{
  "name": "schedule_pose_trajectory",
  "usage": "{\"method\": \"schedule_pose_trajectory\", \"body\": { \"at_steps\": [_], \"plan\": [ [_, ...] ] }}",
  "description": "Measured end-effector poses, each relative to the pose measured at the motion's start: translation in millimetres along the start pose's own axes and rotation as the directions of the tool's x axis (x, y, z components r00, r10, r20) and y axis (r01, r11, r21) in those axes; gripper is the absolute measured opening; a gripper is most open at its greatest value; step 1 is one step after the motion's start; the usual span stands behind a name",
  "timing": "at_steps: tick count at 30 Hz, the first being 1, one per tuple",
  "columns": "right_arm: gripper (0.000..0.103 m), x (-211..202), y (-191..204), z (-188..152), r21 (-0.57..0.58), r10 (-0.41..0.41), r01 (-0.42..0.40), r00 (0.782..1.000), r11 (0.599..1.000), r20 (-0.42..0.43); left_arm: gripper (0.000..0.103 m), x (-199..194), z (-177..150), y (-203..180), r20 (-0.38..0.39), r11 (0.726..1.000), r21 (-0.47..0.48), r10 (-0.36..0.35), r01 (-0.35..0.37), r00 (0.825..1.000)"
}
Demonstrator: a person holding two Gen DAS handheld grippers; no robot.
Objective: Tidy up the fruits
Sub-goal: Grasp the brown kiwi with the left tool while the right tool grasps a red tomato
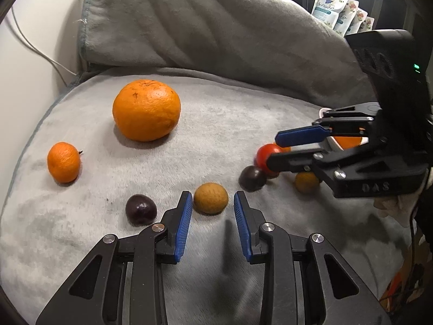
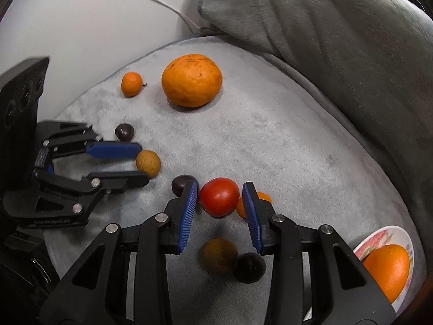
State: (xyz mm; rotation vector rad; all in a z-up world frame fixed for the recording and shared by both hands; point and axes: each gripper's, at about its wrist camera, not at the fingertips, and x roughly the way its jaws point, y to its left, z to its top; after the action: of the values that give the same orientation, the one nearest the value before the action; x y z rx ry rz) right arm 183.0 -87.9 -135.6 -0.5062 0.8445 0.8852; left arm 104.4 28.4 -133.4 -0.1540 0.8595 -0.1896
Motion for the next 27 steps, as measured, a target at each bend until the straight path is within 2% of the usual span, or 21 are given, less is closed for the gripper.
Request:
{"method": "schedule_pose_trajectory", "body": {
  "at_steps": [14, 16, 27],
  "plan": [
    [0.037, 9, 9, 8, -0.123, -0.058, 0.050, 0.996, 0.991, -0.063, 0.027, 11, 3, 1, -0.026, 1.000, 0.016, 0.013, -0.013, 1.000],
    [0.034, 9, 9, 9, -0.127, -0.056, 0.046, 0.996, 0.991, -0.072, 0.027, 11, 3, 1, -0.025, 1.000, 0.016, 0.012, -0.011, 1.000],
    [0.033, 2, 9, 5, -0.089, -0.057, 0.053, 0.998, 0.995, -0.039, 0.026, 5, 1, 3, -0.006, 1.000, 0.008, 0.009, -0.009, 1.000]
  ]
}}
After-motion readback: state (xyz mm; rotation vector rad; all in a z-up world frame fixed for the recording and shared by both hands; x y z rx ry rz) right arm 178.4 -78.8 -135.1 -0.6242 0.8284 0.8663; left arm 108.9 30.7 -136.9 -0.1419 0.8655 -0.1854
